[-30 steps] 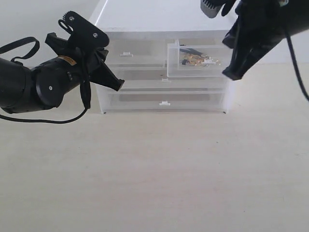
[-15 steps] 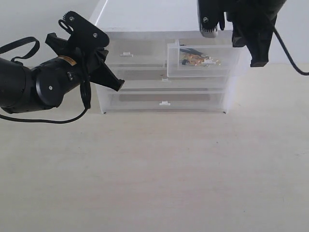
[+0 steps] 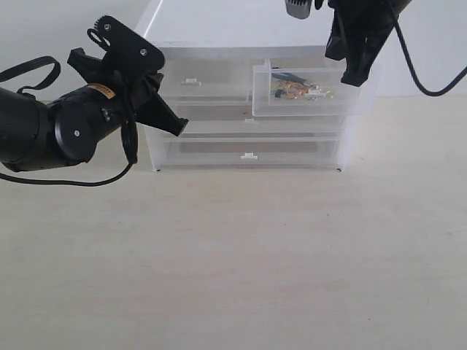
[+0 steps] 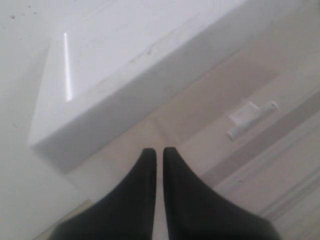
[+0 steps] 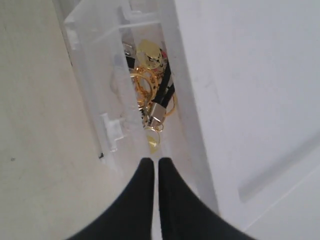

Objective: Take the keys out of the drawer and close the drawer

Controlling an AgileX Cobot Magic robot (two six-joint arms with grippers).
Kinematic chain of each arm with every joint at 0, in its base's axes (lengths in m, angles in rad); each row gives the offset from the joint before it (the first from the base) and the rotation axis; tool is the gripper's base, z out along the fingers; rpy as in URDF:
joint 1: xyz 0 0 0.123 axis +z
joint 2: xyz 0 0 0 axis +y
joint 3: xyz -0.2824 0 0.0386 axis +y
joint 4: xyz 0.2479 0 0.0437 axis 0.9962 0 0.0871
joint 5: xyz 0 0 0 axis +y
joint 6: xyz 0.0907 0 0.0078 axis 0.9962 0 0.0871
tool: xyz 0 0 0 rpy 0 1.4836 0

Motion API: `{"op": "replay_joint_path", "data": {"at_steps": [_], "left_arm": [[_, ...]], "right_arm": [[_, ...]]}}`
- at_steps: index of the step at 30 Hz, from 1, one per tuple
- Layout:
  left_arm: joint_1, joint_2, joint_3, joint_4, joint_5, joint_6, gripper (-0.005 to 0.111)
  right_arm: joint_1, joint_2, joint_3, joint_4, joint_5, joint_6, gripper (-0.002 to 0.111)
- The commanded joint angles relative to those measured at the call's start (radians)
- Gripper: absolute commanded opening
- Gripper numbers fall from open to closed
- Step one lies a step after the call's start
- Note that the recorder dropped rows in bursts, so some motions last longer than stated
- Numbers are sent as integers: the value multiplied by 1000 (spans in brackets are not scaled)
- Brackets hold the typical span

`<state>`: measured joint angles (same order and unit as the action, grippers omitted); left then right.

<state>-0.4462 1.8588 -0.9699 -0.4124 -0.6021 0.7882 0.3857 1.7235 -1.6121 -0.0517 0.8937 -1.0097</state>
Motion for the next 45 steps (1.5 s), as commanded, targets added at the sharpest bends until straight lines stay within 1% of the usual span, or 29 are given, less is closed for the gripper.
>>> {"op": "replay_joint_path", "data": {"at_steps": [1,3,4,6,10,11,12,18,24,29,38,40,41,45], "left_arm": [[5,4,-8,-14,-62,-11,4],[5,4,-8,-14,-62,-11,4],[5,4,-8,-14,-62,-11,4],[5,4,-8,-14,-62,-11,4],[5,4,-8,-14,-62,-11,4],[5,4,-8,-14,-62,-11,4],[5,4,-8,-14,-62,-11,4],[5,4,-8,-14,-60,-11,4],[5,4,-8,-14,-60,-11,4],[5,4,-8,-14,-55,-11,4],[5,4,-8,-14,-55,-11,4],[5,4,-8,-14,-55,-11,4],[5,4,-8,-14,-55,-11,4],[5,4,-8,-14,-55,-11,4]], "right_arm": [[-7,-4,-4,21,12,8,0],[-7,-4,-4,30,19,19,2],[-7,-4,-4,38,29,19,5],[-7,-4,-4,52,52,21,15],[-7,-4,-4,52,67,28,44],[-7,-4,-4,52,67,28,49],[-7,-4,-4,52,67,24,52],[-7,31,-4,52,38,-55,51],[-7,65,-4,43,17,-89,51],[-7,79,-4,37,-37,-96,51],[-7,124,-4,36,-41,-96,50],[-7,124,-4,36,-41,-96,41],[-7,124,-4,36,-41,-96,33],[-7,124,-4,36,-29,-94,6]]}}
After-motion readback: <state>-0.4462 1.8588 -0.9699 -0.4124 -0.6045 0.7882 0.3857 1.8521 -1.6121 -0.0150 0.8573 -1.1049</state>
